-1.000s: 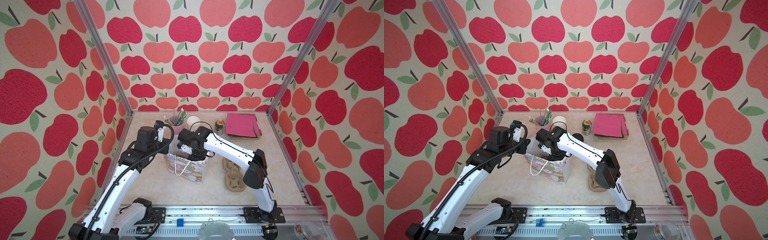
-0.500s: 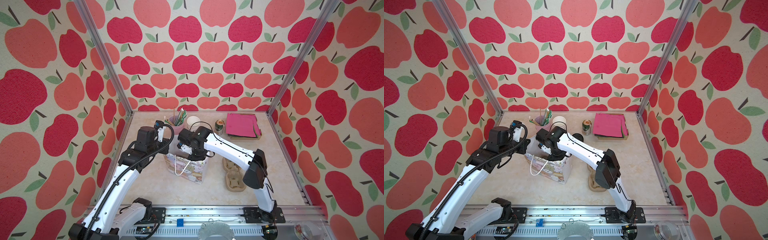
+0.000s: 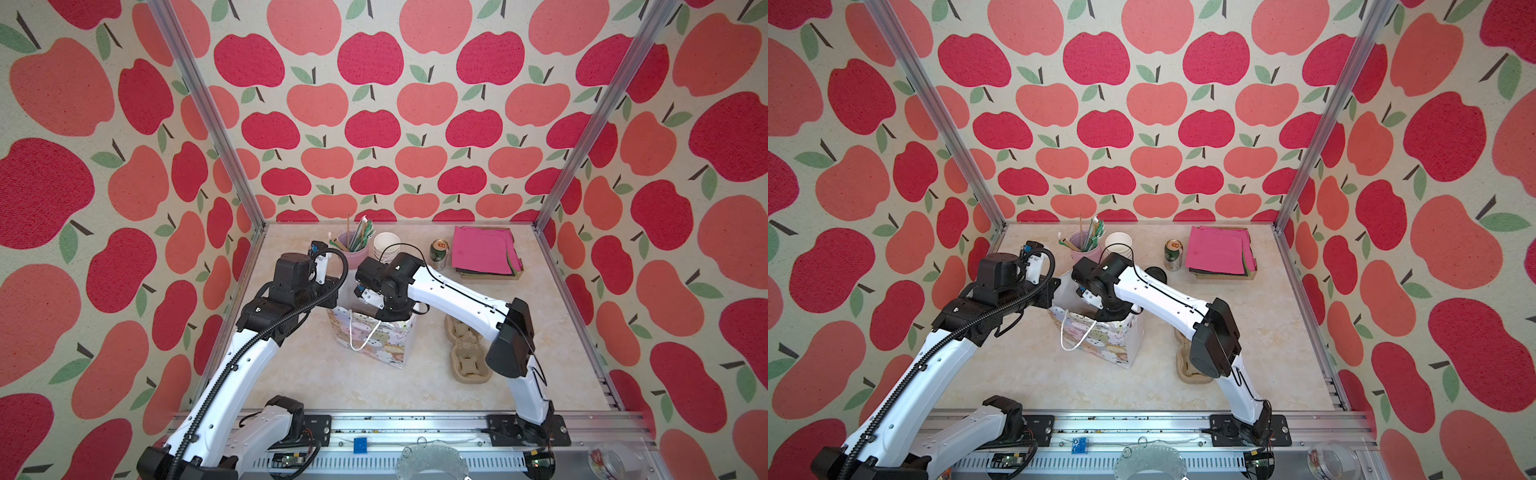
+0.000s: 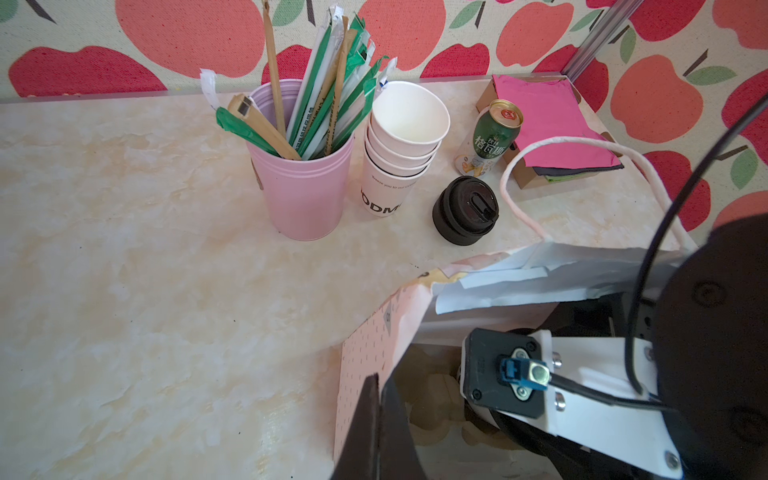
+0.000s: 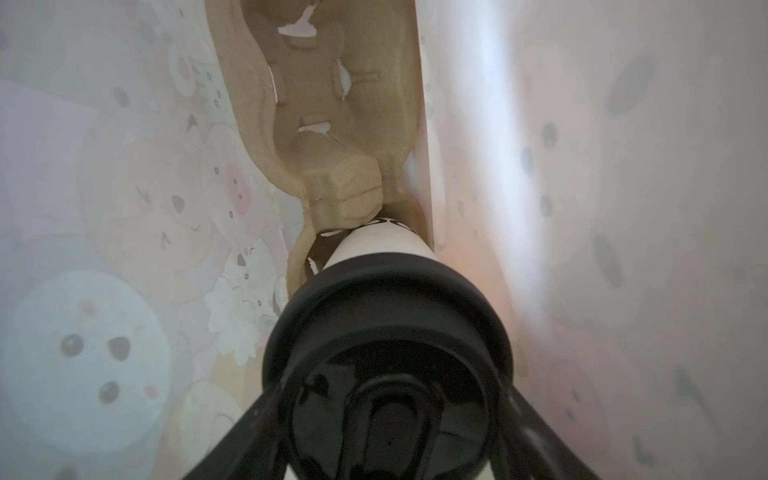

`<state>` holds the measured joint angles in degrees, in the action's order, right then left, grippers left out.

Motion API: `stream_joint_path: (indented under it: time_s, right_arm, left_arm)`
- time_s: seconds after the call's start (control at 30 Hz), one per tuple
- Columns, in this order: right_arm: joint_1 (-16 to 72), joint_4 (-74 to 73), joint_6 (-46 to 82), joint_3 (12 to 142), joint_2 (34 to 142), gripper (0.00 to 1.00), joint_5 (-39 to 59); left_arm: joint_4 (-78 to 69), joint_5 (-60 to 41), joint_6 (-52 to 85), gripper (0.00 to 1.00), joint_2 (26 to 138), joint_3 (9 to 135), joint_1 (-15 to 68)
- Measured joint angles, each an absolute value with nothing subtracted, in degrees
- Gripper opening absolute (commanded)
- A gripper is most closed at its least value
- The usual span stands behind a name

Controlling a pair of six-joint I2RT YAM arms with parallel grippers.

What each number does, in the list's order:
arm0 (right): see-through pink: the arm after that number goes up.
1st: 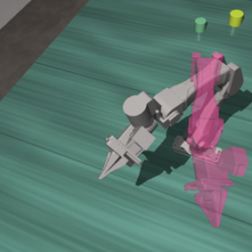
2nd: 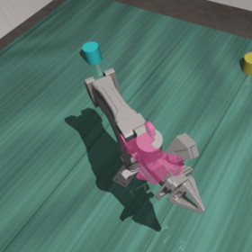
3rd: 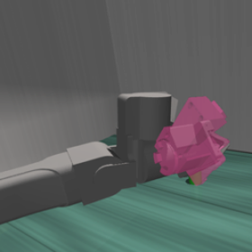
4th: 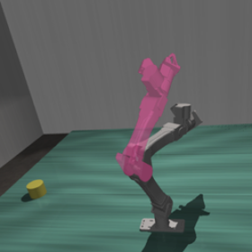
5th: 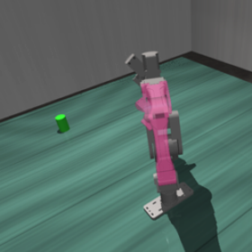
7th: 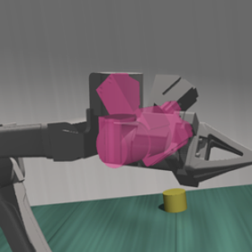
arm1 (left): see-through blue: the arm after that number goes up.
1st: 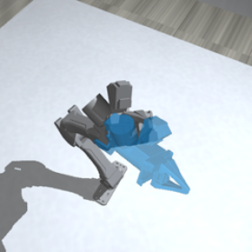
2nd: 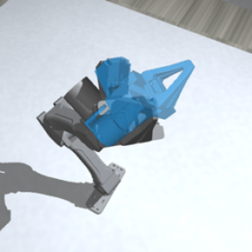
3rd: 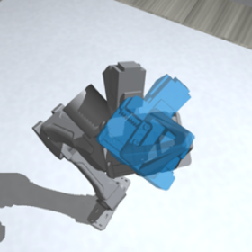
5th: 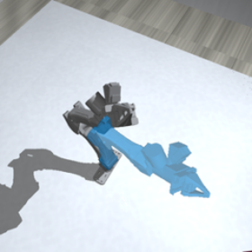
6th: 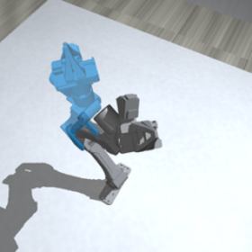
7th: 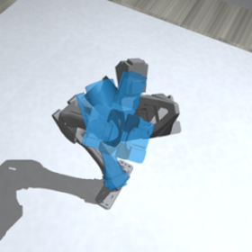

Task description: Pack the takeout coffee

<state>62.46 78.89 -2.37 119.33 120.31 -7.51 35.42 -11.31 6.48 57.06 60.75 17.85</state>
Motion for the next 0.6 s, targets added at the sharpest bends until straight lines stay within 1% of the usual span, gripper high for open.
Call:
stream_joint_path:
  time_s: [0.33,0.6]
  right_arm:
    - [62.5,78.9,-2.4,119.3,120.3,0.68,-7.5]
    - [62.5,78.9,-2.4,119.3,120.3,0.71,-7.5]
  left_arm:
    - [35.4,-10.9,6.5,0.0,57.1,60.7,17.9]
    - [35.4,-10.9,6.5,0.0,57.1,60.7,18.1]
